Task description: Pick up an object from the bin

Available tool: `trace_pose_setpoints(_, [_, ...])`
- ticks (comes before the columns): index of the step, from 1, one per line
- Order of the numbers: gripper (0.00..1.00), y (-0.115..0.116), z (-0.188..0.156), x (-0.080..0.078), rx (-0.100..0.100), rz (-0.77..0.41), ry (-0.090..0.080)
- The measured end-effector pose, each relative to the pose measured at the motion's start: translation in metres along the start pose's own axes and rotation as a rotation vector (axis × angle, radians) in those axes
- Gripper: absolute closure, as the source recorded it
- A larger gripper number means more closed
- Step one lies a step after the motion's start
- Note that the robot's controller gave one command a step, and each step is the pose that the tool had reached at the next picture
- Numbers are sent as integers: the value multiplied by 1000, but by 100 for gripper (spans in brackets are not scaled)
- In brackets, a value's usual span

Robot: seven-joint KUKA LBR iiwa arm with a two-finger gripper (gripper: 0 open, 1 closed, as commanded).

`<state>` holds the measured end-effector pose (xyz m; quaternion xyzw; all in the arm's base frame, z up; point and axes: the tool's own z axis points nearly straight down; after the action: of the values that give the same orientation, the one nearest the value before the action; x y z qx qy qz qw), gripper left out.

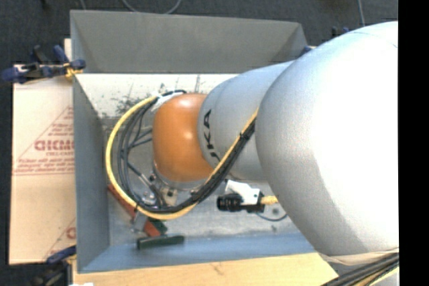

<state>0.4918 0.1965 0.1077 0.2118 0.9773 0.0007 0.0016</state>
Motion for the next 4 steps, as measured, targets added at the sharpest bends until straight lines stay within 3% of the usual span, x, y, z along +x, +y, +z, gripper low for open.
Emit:
trace_pose_setpoints(1, [0,13,39,7,5,323,5])
trace_pose_setpoints(2, [0,12,38,6,4,324,5])
trace_pose_setpoints(3, [100,12,38,6,3,327,4])
trace_pose_setpoints(4, [100,13,-36,3,-3,324,-2])
